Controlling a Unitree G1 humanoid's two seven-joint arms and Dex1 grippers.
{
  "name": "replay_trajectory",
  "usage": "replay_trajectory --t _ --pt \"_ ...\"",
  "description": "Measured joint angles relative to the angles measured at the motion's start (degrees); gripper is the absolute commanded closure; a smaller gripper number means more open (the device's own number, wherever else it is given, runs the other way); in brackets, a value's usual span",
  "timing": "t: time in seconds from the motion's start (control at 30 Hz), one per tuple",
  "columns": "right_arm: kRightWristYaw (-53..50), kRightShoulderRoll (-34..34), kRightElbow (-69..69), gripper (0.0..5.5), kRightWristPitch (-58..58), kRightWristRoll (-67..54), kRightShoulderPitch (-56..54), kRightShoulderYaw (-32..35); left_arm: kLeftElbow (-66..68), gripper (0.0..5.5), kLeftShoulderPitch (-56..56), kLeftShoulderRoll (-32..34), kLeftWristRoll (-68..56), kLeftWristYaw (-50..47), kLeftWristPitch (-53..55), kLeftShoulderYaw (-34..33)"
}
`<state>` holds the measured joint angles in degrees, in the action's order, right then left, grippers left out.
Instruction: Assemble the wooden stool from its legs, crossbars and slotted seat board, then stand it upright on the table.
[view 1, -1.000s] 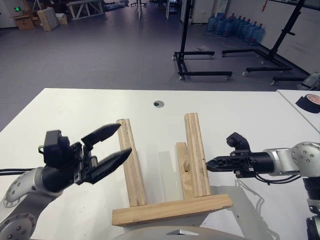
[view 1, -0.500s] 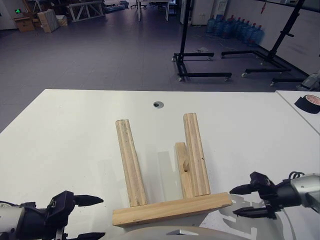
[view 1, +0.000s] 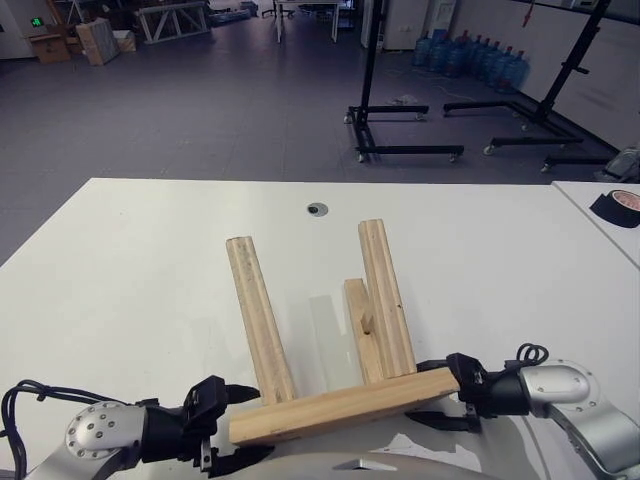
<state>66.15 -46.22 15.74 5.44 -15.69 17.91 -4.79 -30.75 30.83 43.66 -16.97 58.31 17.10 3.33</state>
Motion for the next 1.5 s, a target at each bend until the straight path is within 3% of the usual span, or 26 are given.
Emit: replay_trajectory --t 0.27,0.67,0.9,1.1,1.37,1.5 --pt "-3.1 3.6 -2.8 2.10 0.0 1.2 -5.0 -2.6 12.8 1.53 -10.4 0.5 4.3 1.7 -7.1 2.5" --pt "-3.0 7.0 -10.0 2.10 -5.3 3.5 -9.3 -6.5 21.0 1.53 -21.1 0.0 4.6 4.8 -9.8 4.9" --pt "-2.2 7.9 -12.0 3.21 -7.3 3.3 -9.9 -6.7 23.9 1.53 -24.0 -1.9 4.4 4.0 -10.7 4.9" --pt "-1.1 8.5 -14.0 4.11 -9.4 3.2 -10.4 -6.6 24.4 2.50 -24.3 -2.3 3.8 5.0 -12.5 4.9" --pt "0.7 8.6 -14.0 4.15 -9.4 3.2 -10.5 -6.6 25.4 3.55 -25.6 -2.7 1.6 7.4 -13.1 4.4" --pt "1.9 8.1 -12.9 4.17 -7.2 2.2 -10.8 -6.2 26.7 3.61 -26.5 -2.9 1.0 9.5 -13.2 4.3"
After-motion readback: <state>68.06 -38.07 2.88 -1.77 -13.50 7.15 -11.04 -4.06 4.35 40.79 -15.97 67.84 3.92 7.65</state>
